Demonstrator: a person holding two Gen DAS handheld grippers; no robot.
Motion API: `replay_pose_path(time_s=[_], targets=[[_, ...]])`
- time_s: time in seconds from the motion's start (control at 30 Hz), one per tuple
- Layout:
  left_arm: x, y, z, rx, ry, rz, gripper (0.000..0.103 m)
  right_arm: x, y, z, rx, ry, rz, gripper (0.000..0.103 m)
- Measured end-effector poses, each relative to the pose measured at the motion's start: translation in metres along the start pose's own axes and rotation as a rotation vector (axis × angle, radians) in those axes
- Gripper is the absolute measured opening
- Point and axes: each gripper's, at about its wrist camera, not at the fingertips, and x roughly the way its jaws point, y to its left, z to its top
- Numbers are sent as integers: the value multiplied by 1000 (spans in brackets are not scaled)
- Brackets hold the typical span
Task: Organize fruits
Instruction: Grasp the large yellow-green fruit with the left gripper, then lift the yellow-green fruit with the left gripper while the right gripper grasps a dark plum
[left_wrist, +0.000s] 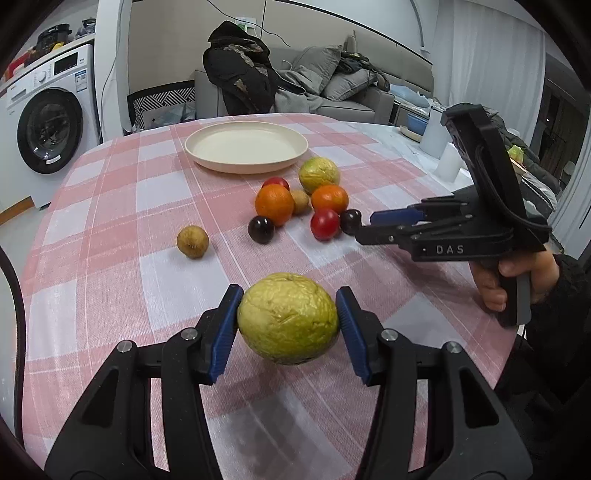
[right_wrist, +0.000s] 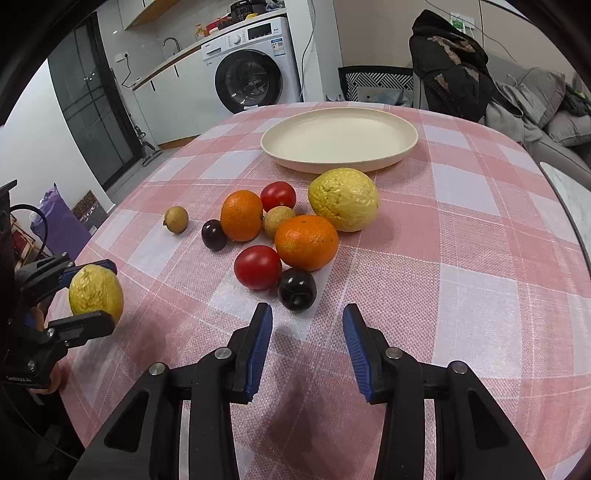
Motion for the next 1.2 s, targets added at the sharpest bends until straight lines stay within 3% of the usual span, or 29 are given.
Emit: replay_pose_path(time_s=[0.3,0.5,0.7,1.2], targets=[[16,7,18,-28,-6,1,49,10,4,10,-52,13,-1,42],[24,13,35,-44,-28,11,49,13,8,12,-89,13,-5,30],[32,16,50,-36,-45,5,49,11,9,12,-107,9,10,25],[46,31,81,-63,-81,30,49,-24,0,19,-67,-96,38,23]])
